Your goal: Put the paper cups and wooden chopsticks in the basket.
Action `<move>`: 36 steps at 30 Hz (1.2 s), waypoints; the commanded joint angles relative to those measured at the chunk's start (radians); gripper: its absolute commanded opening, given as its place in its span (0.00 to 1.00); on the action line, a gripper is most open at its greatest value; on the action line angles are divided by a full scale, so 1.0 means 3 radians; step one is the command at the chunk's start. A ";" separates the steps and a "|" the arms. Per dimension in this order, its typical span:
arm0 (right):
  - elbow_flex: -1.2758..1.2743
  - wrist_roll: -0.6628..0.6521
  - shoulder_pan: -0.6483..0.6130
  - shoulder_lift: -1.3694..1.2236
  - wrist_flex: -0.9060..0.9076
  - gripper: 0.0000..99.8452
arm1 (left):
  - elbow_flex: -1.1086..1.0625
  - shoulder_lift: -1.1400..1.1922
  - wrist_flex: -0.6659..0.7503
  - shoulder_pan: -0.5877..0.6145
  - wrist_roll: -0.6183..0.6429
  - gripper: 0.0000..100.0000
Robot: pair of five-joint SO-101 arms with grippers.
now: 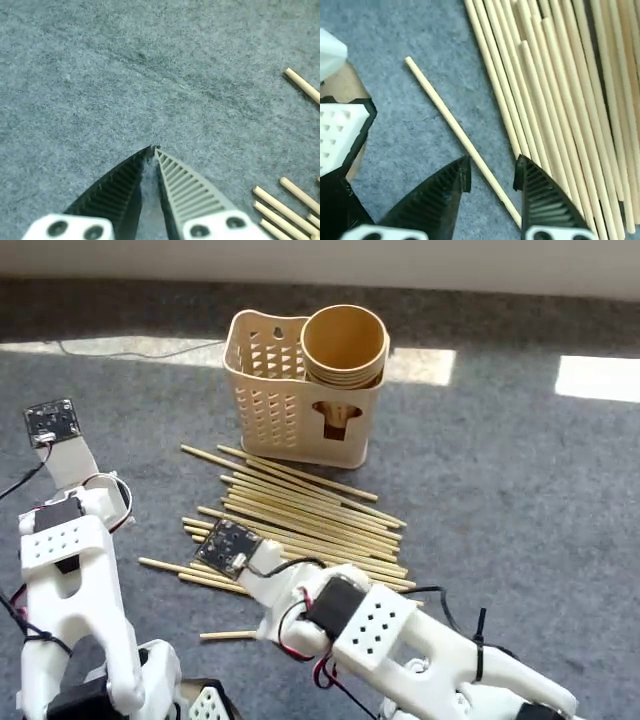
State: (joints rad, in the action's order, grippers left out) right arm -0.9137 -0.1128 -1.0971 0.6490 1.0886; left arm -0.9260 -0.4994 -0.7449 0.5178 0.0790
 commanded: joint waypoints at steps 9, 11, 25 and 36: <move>0.0161 -0.0020 -0.0330 -0.0806 -0.0591 0.15 | 0.0018 -0.0110 0.0056 0.0033 0.0026 0.01; 0.0161 -0.0020 -0.0330 -0.0892 -0.0647 0.15 | 0.0018 -0.0110 0.0056 0.0033 0.0026 0.01; 0.0141 -0.0046 -0.0161 -0.1312 -0.0857 0.04 | 0.0013 -0.0100 0.0056 0.0033 0.0026 0.01; 0.0084 -0.0046 -0.0090 -0.1010 -0.0601 0.00 | -0.0003 -0.0100 0.0056 0.0033 0.0026 0.01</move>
State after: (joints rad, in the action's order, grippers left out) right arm -0.9076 -0.1128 -1.1416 0.2731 0.8723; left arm -0.9321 -0.4994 -0.7449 0.5240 0.0790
